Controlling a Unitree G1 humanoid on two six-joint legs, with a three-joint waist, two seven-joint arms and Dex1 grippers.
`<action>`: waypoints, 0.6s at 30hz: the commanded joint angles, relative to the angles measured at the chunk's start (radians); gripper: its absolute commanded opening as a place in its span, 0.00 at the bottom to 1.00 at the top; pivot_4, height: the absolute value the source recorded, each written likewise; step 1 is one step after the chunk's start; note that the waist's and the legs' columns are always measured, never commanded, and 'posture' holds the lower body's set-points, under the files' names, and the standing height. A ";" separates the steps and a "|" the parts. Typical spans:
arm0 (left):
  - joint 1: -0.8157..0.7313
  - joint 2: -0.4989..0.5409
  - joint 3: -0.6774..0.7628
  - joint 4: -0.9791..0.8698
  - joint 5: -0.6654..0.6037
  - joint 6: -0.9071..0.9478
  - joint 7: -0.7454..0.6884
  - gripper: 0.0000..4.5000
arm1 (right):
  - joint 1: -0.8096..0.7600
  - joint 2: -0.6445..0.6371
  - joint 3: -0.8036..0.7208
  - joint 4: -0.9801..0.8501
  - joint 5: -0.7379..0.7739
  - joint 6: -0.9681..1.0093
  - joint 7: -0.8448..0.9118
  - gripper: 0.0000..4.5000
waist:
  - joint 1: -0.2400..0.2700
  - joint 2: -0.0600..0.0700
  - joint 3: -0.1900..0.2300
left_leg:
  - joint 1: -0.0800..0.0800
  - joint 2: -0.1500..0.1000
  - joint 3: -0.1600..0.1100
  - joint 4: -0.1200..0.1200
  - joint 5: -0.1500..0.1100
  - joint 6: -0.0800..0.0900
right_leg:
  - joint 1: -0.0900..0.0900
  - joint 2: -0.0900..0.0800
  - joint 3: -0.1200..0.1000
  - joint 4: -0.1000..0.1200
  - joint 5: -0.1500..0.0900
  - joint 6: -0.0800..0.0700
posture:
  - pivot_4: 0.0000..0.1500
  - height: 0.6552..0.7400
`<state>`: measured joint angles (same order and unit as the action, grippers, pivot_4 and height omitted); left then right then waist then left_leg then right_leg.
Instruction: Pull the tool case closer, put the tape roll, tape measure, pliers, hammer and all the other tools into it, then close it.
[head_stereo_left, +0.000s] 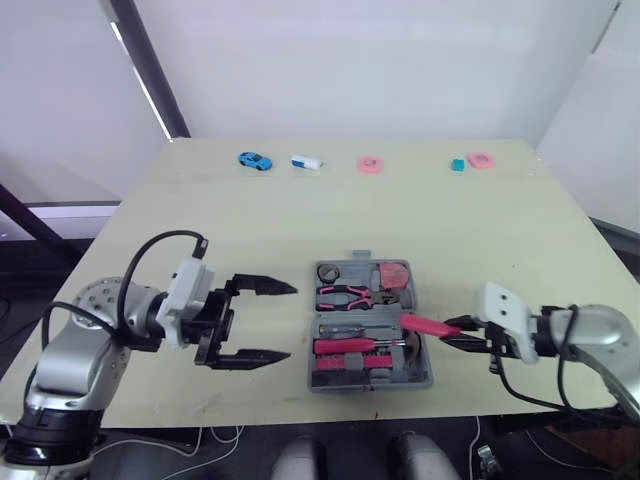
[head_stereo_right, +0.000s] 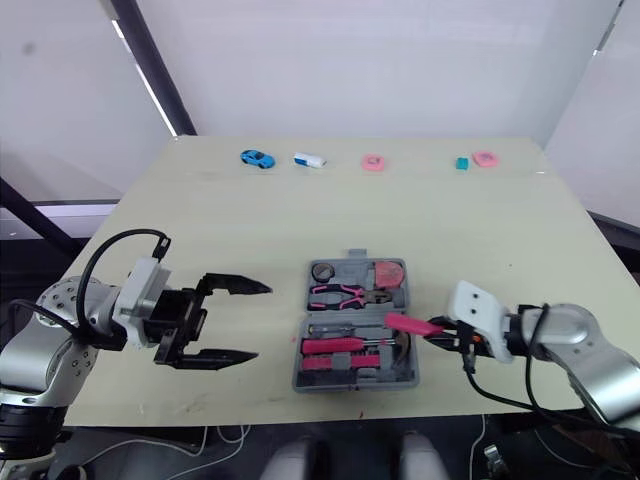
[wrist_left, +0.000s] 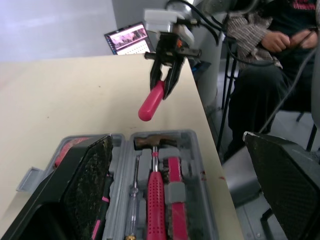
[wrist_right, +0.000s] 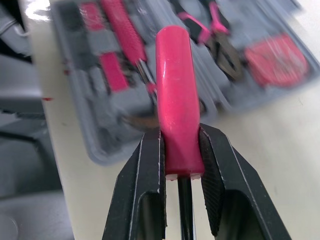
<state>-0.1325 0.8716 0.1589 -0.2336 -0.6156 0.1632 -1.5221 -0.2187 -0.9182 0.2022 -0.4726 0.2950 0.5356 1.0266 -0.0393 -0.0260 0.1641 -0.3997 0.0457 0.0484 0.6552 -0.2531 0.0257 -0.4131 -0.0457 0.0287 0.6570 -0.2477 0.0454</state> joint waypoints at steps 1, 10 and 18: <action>0.051 0.016 0.013 -0.009 0.024 -0.062 -0.036 1.00 | -0.083 0.004 0.096 -0.057 -0.047 0.059 0.023 0.08 | 0.003 0.000 0.001 | 0.000 0.000 0.000 0.000 0.000 0.000 | 0.000 0.000 -0.001 0.000 0.000 0.000 | 1.00 1.00; 0.182 0.006 0.041 -0.022 0.054 -0.142 0.002 1.00 | -0.262 0.153 0.345 -0.061 -0.136 0.245 -0.018 0.08 | 0.016 -0.001 0.001 | -0.001 0.001 -0.001 0.000 0.000 0.000 | 0.000 -0.001 -0.002 0.000 -0.001 -0.002 | 1.00 1.00; 0.207 0.012 0.052 -0.003 0.041 -0.170 -0.013 1.00 | -0.369 0.258 0.503 -0.057 -0.182 0.420 -0.057 0.08 | 0.028 -0.001 0.001 | -0.001 0.001 -0.001 0.002 0.000 0.000 | 0.000 -0.002 -0.003 0.001 -0.001 -0.003 | 1.00 1.00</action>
<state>0.0818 0.8716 0.1887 -0.2287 -0.5547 0.0106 -1.5198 -0.5684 -0.6676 0.6924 -0.5071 0.1232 0.9338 0.9749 -0.0115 -0.0274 0.1652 -0.4010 0.0470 0.0477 0.6572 -0.2531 0.0256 -0.4134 -0.0474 0.0252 0.6582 -0.2487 0.0429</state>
